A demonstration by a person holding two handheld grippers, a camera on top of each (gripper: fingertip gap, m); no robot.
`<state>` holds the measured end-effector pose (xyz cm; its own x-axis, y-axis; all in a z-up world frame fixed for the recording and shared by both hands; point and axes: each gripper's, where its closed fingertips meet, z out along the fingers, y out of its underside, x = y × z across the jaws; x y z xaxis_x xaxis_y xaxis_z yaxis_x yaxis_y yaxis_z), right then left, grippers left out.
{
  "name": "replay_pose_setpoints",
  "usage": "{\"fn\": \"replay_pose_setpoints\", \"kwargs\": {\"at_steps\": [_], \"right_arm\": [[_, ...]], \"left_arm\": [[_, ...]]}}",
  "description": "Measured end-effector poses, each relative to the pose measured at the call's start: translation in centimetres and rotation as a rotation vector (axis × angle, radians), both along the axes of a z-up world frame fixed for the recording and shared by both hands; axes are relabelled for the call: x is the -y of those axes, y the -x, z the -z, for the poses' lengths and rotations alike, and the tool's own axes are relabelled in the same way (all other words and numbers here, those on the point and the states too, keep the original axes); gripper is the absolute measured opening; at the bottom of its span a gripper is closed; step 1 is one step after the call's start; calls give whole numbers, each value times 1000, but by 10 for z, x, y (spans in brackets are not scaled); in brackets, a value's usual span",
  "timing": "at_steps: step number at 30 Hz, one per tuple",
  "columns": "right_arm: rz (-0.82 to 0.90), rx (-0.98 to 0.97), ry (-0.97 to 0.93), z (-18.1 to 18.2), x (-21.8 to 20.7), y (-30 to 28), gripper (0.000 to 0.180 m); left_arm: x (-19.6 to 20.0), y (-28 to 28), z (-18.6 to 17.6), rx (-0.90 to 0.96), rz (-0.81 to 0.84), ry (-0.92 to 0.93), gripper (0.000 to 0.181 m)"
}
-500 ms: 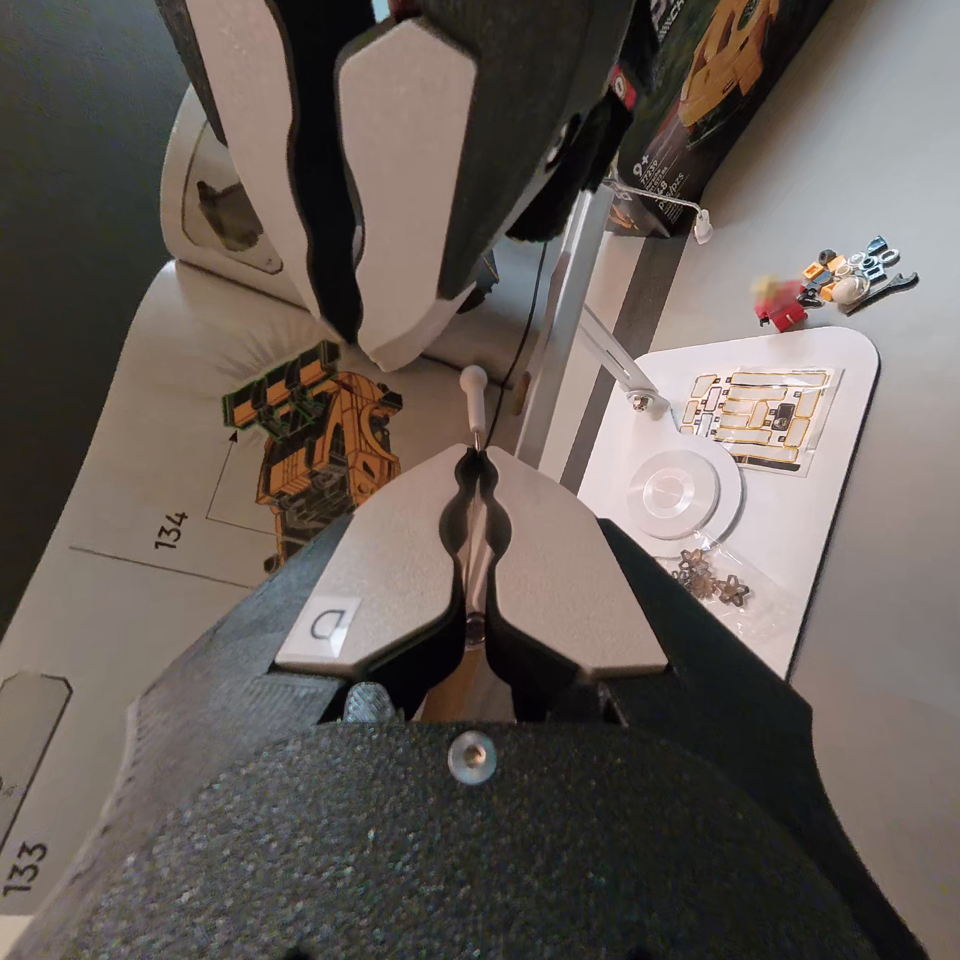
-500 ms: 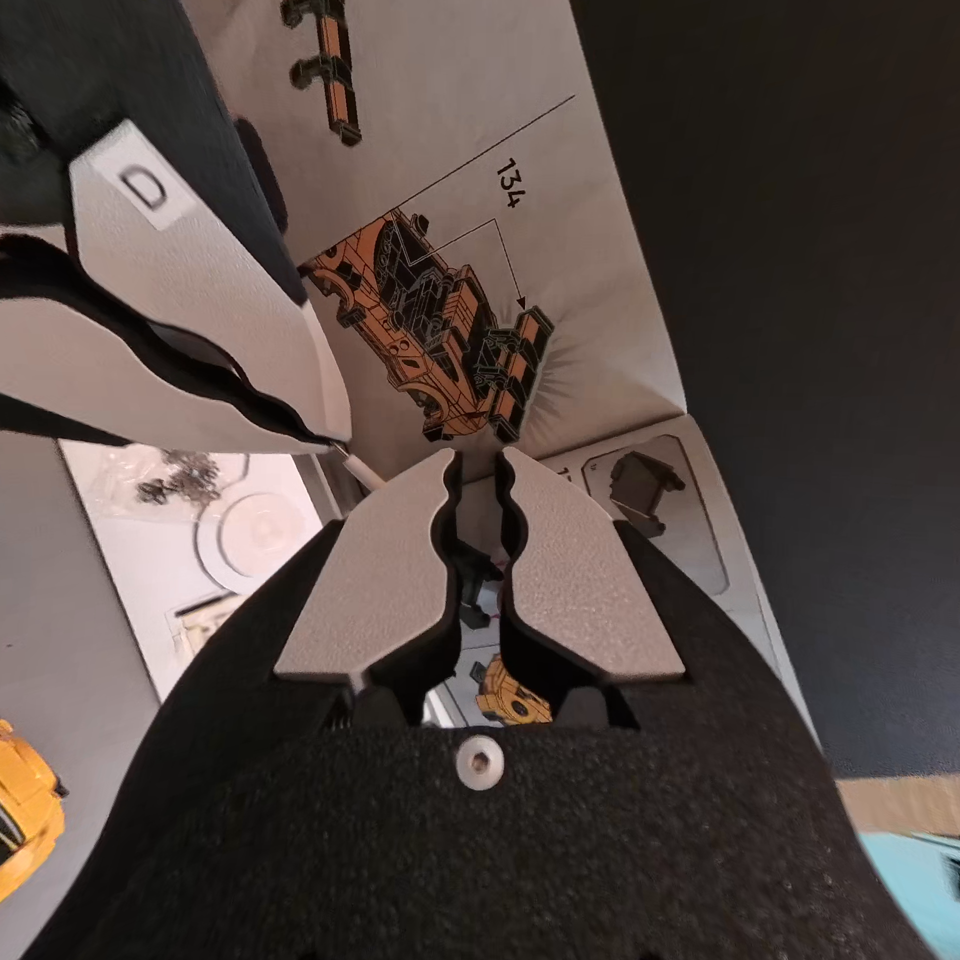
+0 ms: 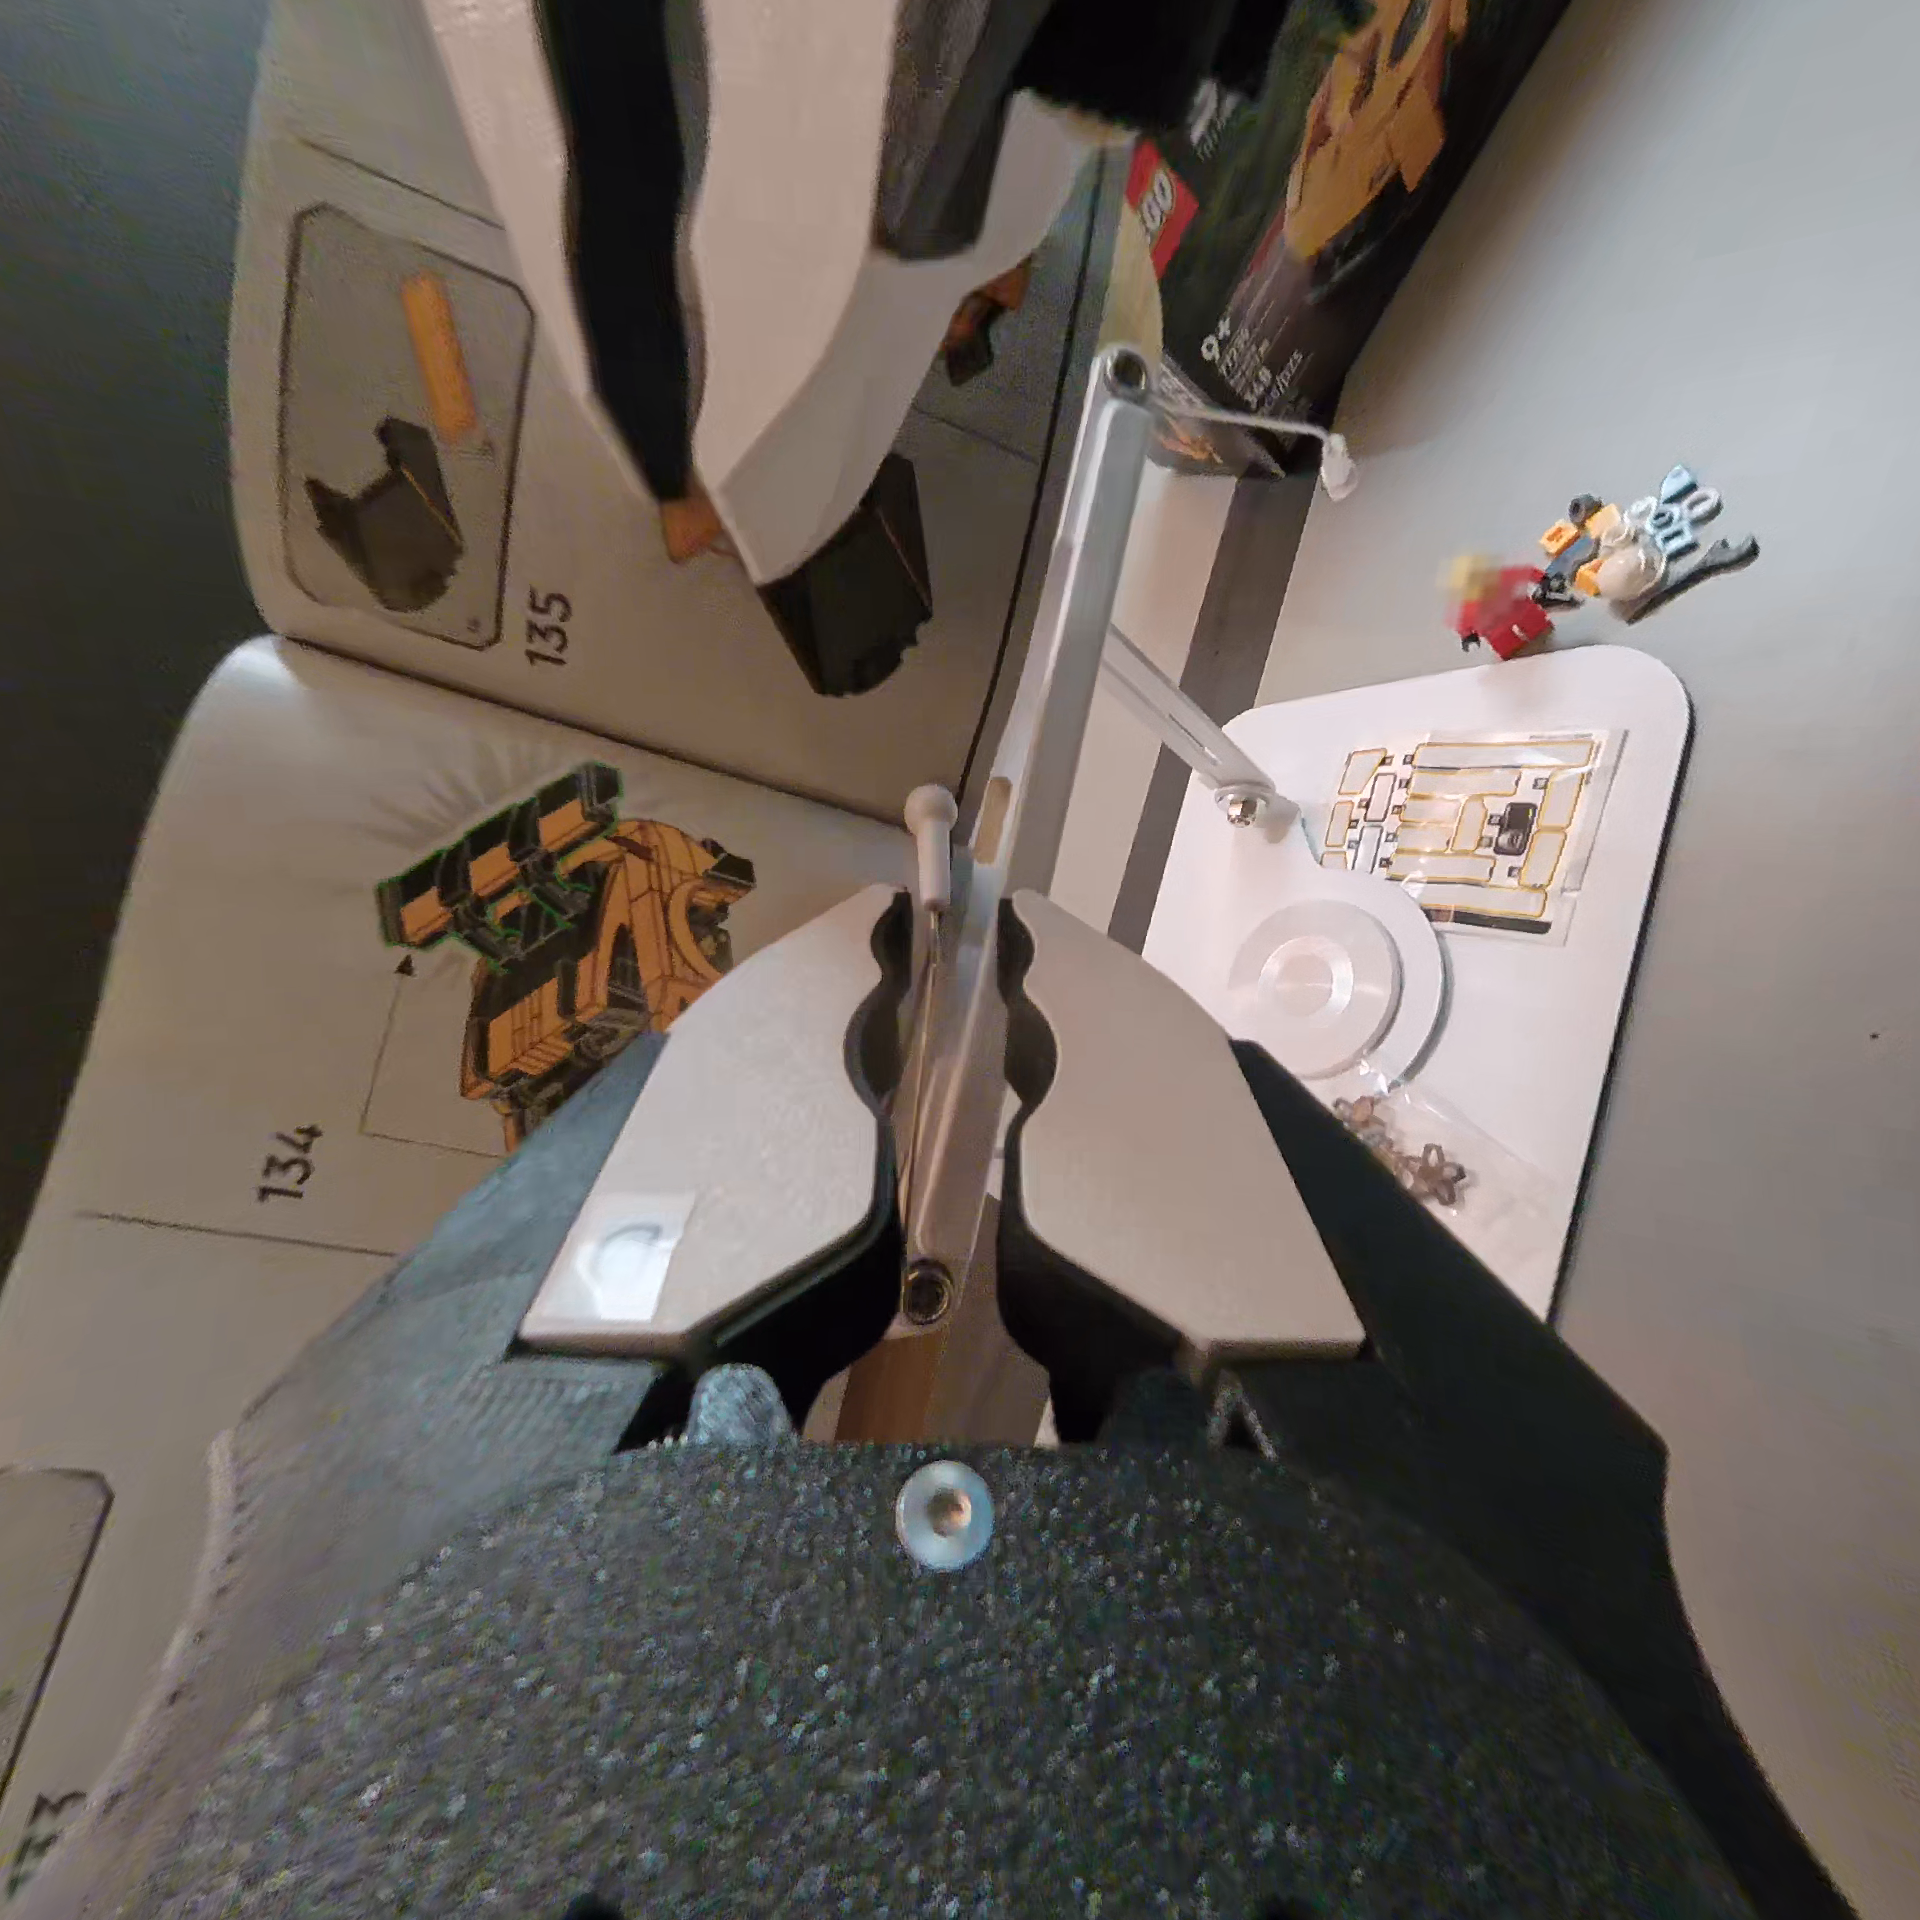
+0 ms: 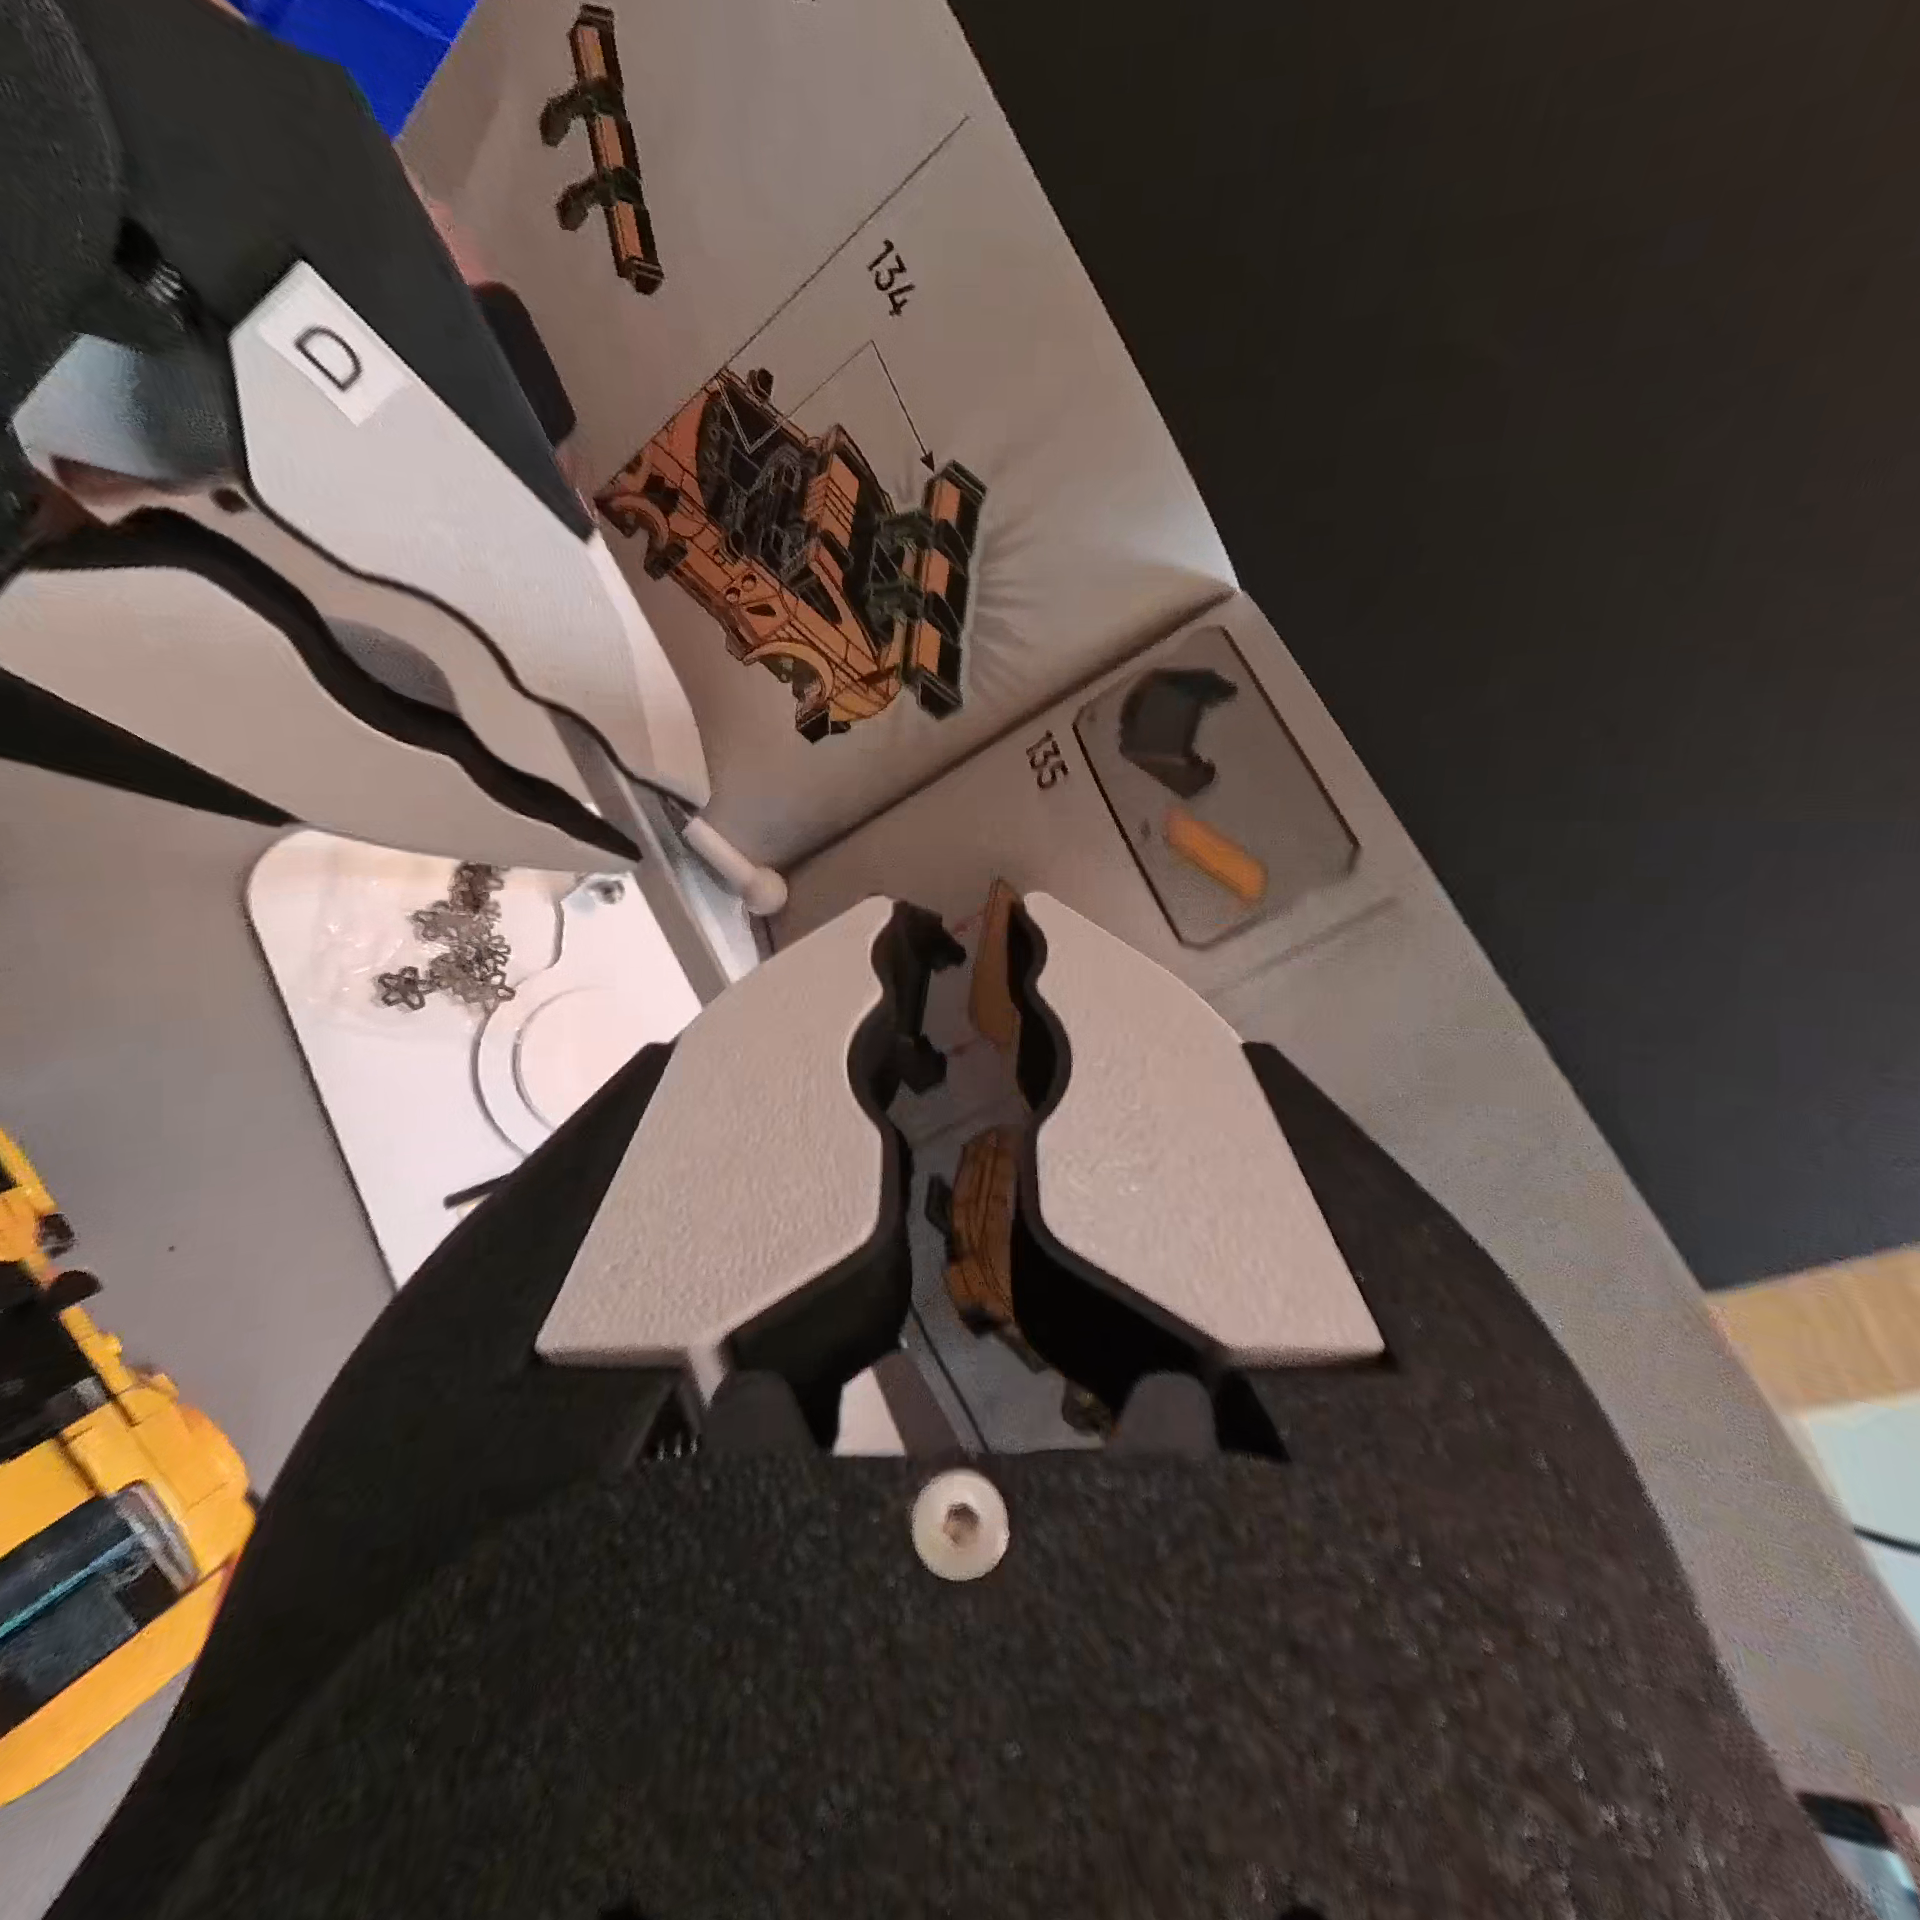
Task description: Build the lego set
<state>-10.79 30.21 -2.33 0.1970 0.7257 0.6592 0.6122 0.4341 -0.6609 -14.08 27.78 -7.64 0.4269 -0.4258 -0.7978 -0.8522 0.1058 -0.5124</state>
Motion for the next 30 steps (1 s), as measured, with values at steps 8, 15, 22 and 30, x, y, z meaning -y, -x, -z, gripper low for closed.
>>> {"fn": "replay_pose_setpoints", "kwargs": {"at_steps": [8, 15, 22, 30], "right_arm": [[32, -329, 41, -24, 29, -37, 20], [62, -713, 115, -42, 70, -70, 30], [140, -795, 275, -6, 111, -97, 0], [170, -817, 298, 26, 118, -116, 0]], "left_arm": [[38, 11, -56, 559, 6, -154, 0], [66, 65, -70, 1080, -140, -152, 0], [93, 96, -53, 1125, -303, -127, 0], [125, 94, -23, 1058, -282, -123, 0]]}}
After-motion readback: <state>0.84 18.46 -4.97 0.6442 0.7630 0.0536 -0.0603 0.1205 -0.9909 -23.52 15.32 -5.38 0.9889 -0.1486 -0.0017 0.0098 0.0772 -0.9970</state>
